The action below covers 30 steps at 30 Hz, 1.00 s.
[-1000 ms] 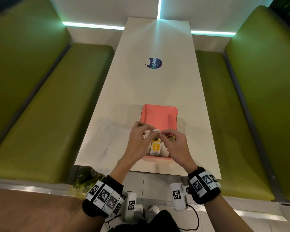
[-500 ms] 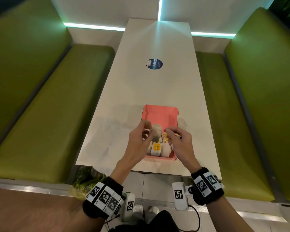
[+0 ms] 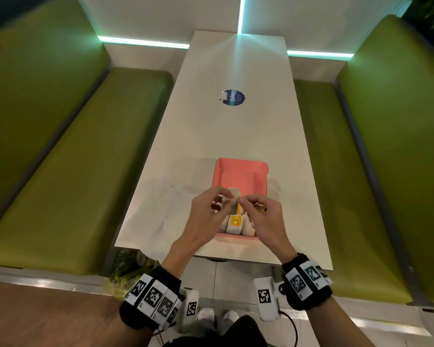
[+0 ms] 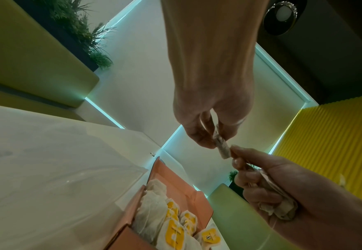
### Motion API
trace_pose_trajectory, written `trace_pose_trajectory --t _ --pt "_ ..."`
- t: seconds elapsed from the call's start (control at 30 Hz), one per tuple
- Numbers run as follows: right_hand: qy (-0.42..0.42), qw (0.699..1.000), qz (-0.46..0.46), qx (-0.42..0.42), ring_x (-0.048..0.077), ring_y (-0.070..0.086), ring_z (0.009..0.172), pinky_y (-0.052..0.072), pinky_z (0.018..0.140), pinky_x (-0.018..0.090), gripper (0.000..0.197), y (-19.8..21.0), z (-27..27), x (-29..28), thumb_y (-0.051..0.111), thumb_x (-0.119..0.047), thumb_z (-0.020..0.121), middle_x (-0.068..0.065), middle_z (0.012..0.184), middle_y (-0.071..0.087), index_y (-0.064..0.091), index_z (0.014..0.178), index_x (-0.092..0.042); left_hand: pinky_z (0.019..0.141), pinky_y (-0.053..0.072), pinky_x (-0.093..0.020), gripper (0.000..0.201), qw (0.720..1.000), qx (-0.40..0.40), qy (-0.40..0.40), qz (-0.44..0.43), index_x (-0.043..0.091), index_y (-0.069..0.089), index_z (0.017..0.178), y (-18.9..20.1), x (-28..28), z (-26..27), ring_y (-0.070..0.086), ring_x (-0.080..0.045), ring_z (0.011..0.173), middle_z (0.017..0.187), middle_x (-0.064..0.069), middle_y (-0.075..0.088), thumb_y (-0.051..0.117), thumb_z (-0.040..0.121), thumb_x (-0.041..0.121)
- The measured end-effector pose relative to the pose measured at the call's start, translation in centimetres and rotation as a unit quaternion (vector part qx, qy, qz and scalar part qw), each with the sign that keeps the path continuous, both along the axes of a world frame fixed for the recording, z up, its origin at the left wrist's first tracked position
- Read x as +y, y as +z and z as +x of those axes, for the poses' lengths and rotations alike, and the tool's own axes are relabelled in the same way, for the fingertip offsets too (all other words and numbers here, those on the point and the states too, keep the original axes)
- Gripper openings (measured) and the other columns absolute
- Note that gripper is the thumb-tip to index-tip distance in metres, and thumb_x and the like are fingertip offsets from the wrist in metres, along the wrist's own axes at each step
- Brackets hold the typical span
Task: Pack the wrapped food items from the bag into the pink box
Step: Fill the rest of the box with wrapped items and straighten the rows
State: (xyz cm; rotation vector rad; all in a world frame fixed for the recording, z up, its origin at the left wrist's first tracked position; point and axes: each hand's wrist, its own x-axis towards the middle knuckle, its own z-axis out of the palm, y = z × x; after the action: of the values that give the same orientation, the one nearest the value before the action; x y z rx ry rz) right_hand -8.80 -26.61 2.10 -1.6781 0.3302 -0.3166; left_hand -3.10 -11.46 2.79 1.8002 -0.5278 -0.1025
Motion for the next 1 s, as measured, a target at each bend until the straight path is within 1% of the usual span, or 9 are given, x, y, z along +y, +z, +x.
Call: trace_pose_trajectory --t 0.13,0.27,0.47,0.53,0.6,0.67,0.8,0.93,1.0 --pt "0.01 1.0 0.017 0.006 0.006 0.05 0.057 0.041 0.057 0.022 0.011 0.8 -0.3 -0.7 0.067 -0.012 0.093 -0.011 0.062 0.062 0.075 0.086 -0.009 0.068 0.054 -0.022 0.004 1.0 0.019 0.023 0.009 0.016 0.071 0.091 -0.2 0.5 0.4 0.066 -0.013 0.082 0.09 0.011 0.071 0.067 0.092 0.014" --pt "0.054 0.998 0.034 0.026 0.014 0.043 0.054 0.036 0.048 0.026 0.012 1.7 -0.9 -1.4 0.067 -0.014 0.092 -0.003 0.059 0.056 0.074 0.085 -0.008 0.068 0.057 -0.026 0.008 0.999 0.031 0.032 0.004 0.015 0.073 0.092 -0.1 0.8 0.6 0.068 -0.011 0.081 0.091 0.014 0.073 0.068 0.091 0.009" --pt "0.114 0.993 -0.032 0.017 0.001 0.047 0.052 0.036 0.051 0.01 0.009 4.1 -1.0 -3.4 0.068 -0.008 0.091 -0.012 0.059 0.061 0.073 0.086 -0.003 0.064 0.05 -0.013 0.023 0.999 0.019 -0.011 0.044 0.017 0.072 0.092 -0.3 1.8 0.7 0.067 -0.004 0.079 0.089 0.023 0.071 0.062 0.092 -0.003" --pt "0.097 0.995 -0.029 0.0 0.0 0.048 0.05 0.036 0.05 0.009 0.01 5.0 -0.4 -4.2 0.067 -0.007 0.091 -0.014 0.056 0.059 0.072 0.087 0.001 0.069 0.056 -0.025 0.022 0.996 0.041 -0.063 0.039 0.017 0.073 0.092 0.2 2.1 0.5 0.067 -0.011 0.084 0.094 0.018 0.073 0.064 0.09 -0.004" --pt "0.067 0.998 -0.009 -0.017 0.002 0.043 0.047 0.034 0.048 0.009 0.013 5.5 0.3 -4.8 0.066 -0.007 0.092 -0.012 0.054 0.055 0.07 0.09 0.005 0.076 0.056 -0.042 0.014 0.99 0.083 -0.11 -0.008 0.011 0.074 0.094 1.1 2.2 0.1 0.068 -0.025 0.087 0.094 0.003 0.074 0.067 0.089 0.0" --pt "0.046 0.999 0.004 -0.019 0.002 0.041 0.046 0.033 0.046 0.011 0.014 5.5 0.9 -4.8 0.066 -0.008 0.093 -0.011 0.054 0.052 0.069 0.091 0.006 0.077 0.055 -0.047 0.011 0.983 0.112 -0.125 -0.078 0.009 0.073 0.096 2.2 2.3 -0.4 0.066 -0.031 0.086 0.091 -0.007 0.071 0.069 0.088 0.002" --pt "0.046 0.999 0.009 0.008 0.003 0.044 0.049 0.036 0.047 0.014 0.012 4.6 1.0 -3.2 0.067 -0.01 0.092 -0.011 0.056 0.056 0.071 0.088 0.0 0.074 0.057 -0.026 0.024 0.976 0.107 -0.086 -0.168 0.01 0.072 0.102 4.5 1.6 -0.7 0.067 -0.014 0.084 0.094 0.001 0.073 0.066 0.088 -0.008" --pt "0.086 0.994 -0.059 0.02 0.004 0.05 0.055 0.041 0.056 0.019 0.011 3.5 -0.4 -0.7 0.067 -0.012 0.092 -0.012 0.063 0.063 0.073 0.083 -0.014 0.083 0.057 -0.034 0.03 0.984 0.057 -0.018 -0.168 0.012 0.071 0.109 4.6 0.7 -0.1 0.069 -0.021 0.094 0.108 -0.001 0.073 0.067 0.087 -0.008" --pt "0.109 0.989 -0.098 0.016 0.004 0.054 0.063 0.043 0.063 0.02 0.01 3.4 -1.3 0.4 0.068 -0.011 0.091 -0.012 0.071 0.067 0.074 0.084 -0.013 0.083 0.055 -0.032 0.031 0.988 0.036 0.02 -0.15 0.01 0.071 0.112 4.0 0.5 0.0 0.069 -0.019 0.096 0.114 -0.003 0.071 0.068 0.087 -0.007"
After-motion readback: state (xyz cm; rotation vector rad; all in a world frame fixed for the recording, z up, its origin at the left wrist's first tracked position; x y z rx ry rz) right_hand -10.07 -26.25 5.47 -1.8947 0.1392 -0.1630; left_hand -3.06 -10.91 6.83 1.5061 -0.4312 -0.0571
